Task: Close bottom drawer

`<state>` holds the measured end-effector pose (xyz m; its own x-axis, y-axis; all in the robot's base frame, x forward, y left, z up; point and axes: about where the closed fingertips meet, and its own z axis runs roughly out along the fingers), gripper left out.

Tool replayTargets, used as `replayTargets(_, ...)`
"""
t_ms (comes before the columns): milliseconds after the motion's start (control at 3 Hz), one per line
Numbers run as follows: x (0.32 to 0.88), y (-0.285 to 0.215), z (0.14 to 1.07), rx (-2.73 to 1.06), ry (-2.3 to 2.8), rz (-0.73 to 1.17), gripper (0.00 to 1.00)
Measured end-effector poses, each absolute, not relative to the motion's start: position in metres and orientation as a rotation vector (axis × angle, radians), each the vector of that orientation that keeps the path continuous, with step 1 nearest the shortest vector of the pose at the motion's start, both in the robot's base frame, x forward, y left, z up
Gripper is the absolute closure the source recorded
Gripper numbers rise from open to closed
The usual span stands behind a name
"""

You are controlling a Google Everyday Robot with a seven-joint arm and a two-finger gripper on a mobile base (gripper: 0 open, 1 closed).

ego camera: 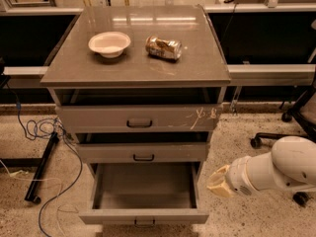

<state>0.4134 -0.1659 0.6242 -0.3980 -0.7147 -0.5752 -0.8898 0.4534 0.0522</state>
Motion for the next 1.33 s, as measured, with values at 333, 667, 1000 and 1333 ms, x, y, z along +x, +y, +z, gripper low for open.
replayTargets(333,0.413,-0.166,0.624,-1.341,2.230,0.489,1.00)
replayTargets(667,0.413,-0.165,0.622,-1.341,2.231,0.495,1.00)
replayTargets(1000,0.414,-0.158,0.597,-1.307,2.241,0.511,1.00)
replayTargets(1333,0.419,-0.145,0.549,-1.254,2.226,0.552,1.00)
